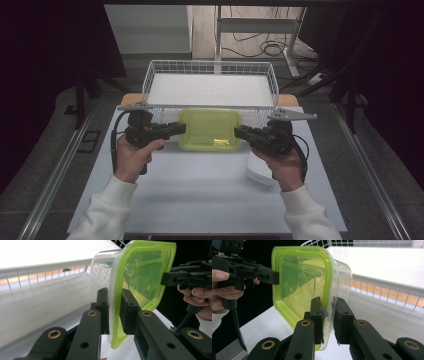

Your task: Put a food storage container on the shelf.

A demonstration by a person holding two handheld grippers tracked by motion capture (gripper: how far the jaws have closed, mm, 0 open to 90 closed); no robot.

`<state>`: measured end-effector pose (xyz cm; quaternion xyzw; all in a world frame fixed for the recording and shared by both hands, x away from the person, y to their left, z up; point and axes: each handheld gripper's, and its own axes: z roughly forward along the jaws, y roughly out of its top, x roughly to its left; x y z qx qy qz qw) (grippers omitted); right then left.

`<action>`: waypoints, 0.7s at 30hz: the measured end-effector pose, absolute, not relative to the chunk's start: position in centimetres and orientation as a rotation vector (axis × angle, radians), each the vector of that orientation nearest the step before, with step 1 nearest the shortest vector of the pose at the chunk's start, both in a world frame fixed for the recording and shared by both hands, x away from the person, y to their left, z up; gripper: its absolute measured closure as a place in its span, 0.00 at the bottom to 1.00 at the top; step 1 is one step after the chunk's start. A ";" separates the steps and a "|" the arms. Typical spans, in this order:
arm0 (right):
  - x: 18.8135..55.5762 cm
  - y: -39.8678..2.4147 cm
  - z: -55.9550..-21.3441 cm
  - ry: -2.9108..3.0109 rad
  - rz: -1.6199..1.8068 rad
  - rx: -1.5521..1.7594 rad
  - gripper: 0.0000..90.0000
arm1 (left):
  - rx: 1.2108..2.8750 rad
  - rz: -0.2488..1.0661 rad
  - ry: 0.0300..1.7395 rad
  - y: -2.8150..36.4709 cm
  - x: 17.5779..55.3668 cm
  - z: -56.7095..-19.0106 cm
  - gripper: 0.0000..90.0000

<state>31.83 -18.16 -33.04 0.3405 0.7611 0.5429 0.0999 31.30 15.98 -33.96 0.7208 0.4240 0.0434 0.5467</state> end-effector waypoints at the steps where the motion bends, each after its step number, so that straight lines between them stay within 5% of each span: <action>1: 32.1 -18.1 -32.8 2.244 1.602 1.003 0.87 | 1.708 0.105 1.004 16.0 31.5 -33.8 0.88; 21: 37.0 -17.4 -30.3 2.238 1.609 1.001 0.87 | 1.700 0.133 1.001 16.7 36.0 -31.3 0.88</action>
